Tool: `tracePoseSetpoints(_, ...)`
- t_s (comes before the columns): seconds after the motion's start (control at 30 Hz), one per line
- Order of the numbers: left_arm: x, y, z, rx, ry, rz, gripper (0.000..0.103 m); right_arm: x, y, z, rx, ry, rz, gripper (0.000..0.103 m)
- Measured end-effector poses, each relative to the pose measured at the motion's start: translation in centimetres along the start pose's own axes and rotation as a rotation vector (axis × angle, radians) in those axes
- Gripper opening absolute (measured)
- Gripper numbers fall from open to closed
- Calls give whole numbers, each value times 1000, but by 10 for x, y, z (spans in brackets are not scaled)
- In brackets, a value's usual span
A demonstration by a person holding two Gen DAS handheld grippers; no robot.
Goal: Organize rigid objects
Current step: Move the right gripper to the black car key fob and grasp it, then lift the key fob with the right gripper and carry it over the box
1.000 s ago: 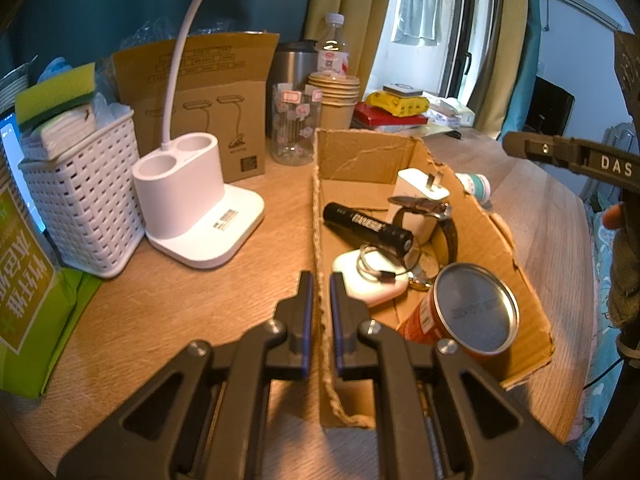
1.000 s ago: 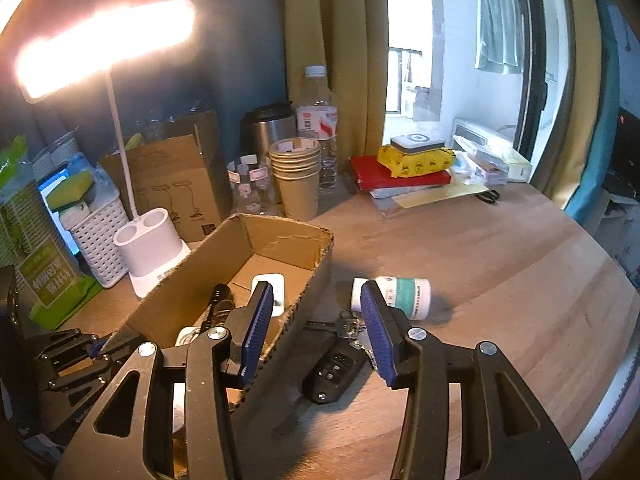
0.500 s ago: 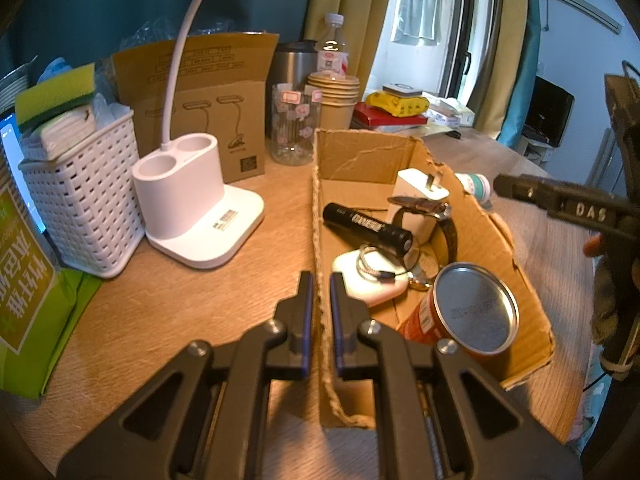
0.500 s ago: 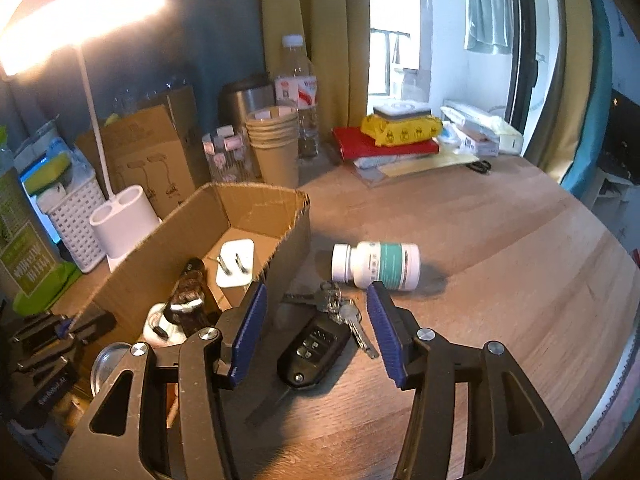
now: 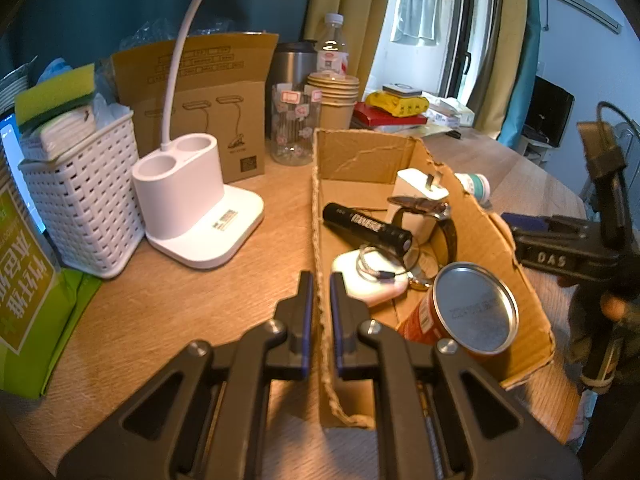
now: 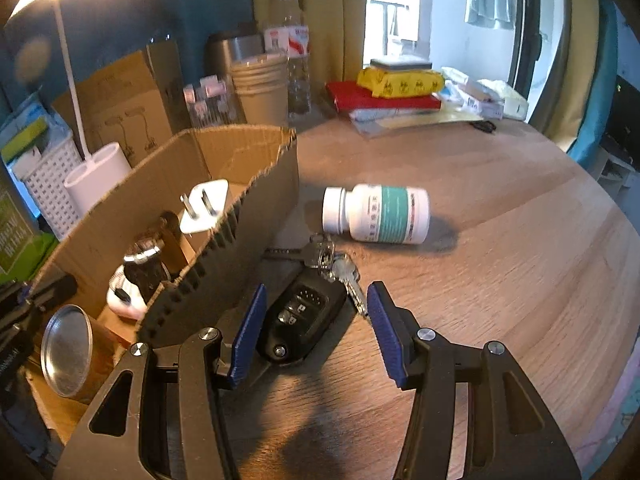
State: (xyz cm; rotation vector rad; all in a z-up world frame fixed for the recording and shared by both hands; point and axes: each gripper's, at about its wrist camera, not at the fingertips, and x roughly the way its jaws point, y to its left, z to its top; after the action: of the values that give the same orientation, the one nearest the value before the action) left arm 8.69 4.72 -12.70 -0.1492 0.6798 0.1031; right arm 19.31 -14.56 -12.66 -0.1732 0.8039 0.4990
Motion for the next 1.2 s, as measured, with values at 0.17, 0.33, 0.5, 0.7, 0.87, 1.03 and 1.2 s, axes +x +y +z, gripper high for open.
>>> tracePoseSetpoints(0.17, 0, 0, 0, 0, 0, 0, 9, 11, 2, -2, -7, 29, 0, 55)
tracePoseSetpoints(0.33, 0, 0, 0, 0, 0, 0, 9, 12, 2, -2, -11, 26, -3, 57)
tracePoseSetpoints(0.5, 0, 0, 0, 0, 0, 0, 9, 14, 2, -2, -29, 38, -10, 58)
tracePoseSetpoints(0.7, 0, 0, 0, 0, 1, 0, 9, 18, -6, -8, -21, 62, -40, 58)
tracePoseSetpoints(0.87, 0, 0, 0, 0, 0, 1, 9, 23, -5, -5, -24, 74, -40, 58)
tracePoseSetpoints(1.03, 0, -1, 1, 2, -1, 0, 9, 26, -4, -2, -36, 76, -52, 58)
tracePoseSetpoints(1.2, -1, -1, 1, 1, -1, 1, 9, 18, -4, -4, -41, 44, -34, 38)
